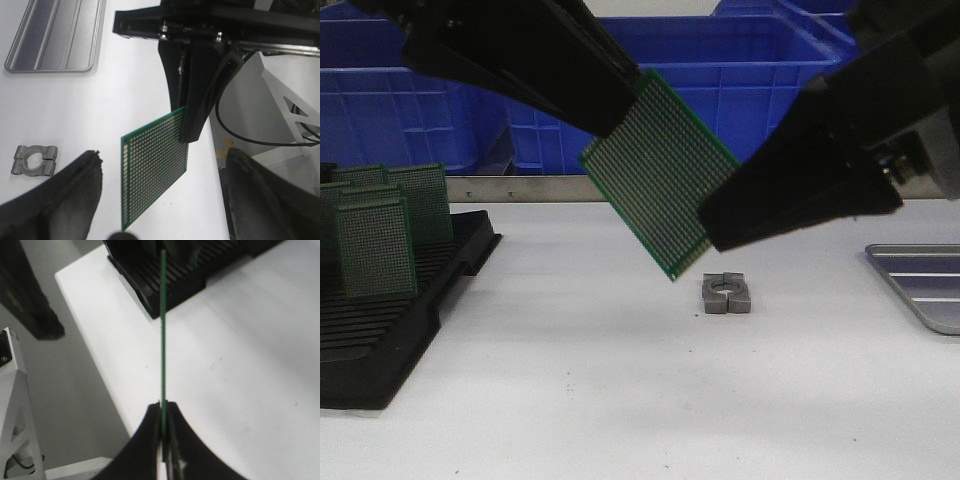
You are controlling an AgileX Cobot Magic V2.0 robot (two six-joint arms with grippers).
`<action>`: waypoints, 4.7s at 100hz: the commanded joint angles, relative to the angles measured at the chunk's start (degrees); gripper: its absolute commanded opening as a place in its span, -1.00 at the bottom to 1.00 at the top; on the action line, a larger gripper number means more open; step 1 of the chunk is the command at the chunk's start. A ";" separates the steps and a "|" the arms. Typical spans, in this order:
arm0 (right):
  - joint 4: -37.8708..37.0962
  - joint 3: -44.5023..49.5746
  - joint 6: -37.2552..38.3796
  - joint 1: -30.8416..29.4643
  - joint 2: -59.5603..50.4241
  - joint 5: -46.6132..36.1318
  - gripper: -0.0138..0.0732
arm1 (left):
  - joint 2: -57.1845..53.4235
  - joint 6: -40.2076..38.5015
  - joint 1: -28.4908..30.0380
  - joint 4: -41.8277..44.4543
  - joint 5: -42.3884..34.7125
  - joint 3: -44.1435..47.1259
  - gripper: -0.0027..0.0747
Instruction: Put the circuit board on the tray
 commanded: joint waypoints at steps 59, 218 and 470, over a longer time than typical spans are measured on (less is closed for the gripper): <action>-10.20 -1.36 28.55 -32.61 -0.93 -9.47 -0.84 | -1.93 -0.53 -0.49 -3.96 0.01 -1.74 0.35; -10.25 -9.52 25.96 -36.42 9.18 -18.02 0.75 | -1.93 -0.53 26.79 22.89 -6.77 -1.78 0.35; -1.01 -9.74 -23.58 -10.10 9.18 7.39 0.75 | 4.97 -7.59 6.35 -8.18 4.53 -10.30 -0.98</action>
